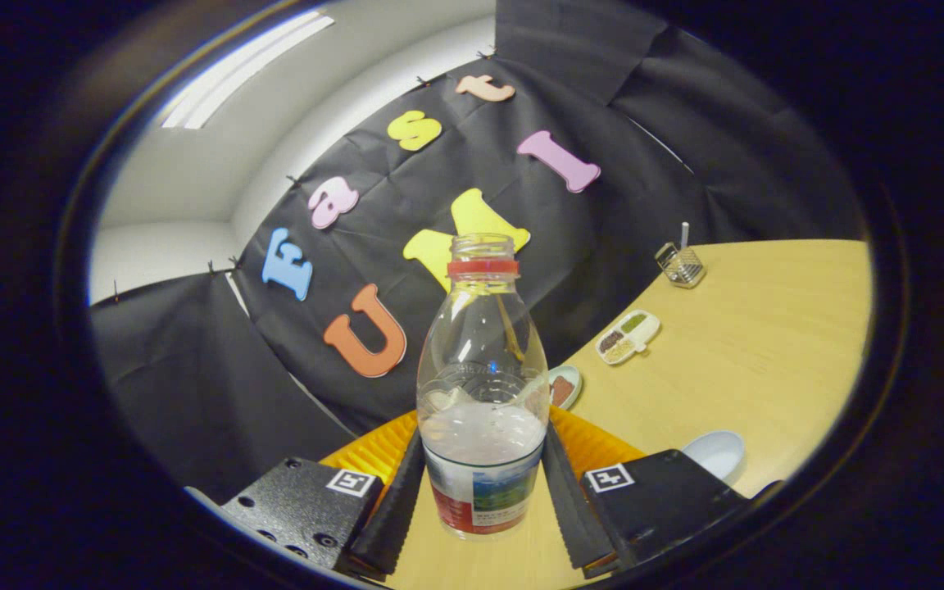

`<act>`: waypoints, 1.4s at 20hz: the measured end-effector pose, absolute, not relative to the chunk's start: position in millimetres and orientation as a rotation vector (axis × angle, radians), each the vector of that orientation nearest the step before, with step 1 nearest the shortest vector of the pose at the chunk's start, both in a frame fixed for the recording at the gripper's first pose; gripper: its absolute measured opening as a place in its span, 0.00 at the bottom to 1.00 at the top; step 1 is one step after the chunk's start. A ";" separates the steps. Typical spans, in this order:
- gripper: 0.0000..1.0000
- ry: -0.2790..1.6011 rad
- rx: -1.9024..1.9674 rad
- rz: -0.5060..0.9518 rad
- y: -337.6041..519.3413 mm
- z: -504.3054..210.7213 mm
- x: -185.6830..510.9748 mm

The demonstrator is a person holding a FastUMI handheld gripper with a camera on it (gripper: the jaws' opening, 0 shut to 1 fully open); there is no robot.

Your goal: Take the bottle from table, then pour the juice into the cup, finally place the bottle on the coaster

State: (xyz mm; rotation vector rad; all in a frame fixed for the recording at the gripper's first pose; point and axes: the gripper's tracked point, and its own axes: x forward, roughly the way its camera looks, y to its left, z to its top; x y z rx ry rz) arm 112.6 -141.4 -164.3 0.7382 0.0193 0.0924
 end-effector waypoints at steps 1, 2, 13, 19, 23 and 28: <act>0.78 0.027 0.673 0.081 -141.4 -170.1 117.2; 0.78 0.029 0.608 0.068 -143.2 -174.9 122.8; 0.79 0.063 0.167 0.023 -117.5 -252.3 197.0; 0.80 0.067 0.014 0.010 -107.0 -284.9 231.3; 0.81 0.067 -0.069 0.018 -101.1 -298.8 242.3; 0.83 0.057 -0.019 -0.010 -99.3 -310.3 247.8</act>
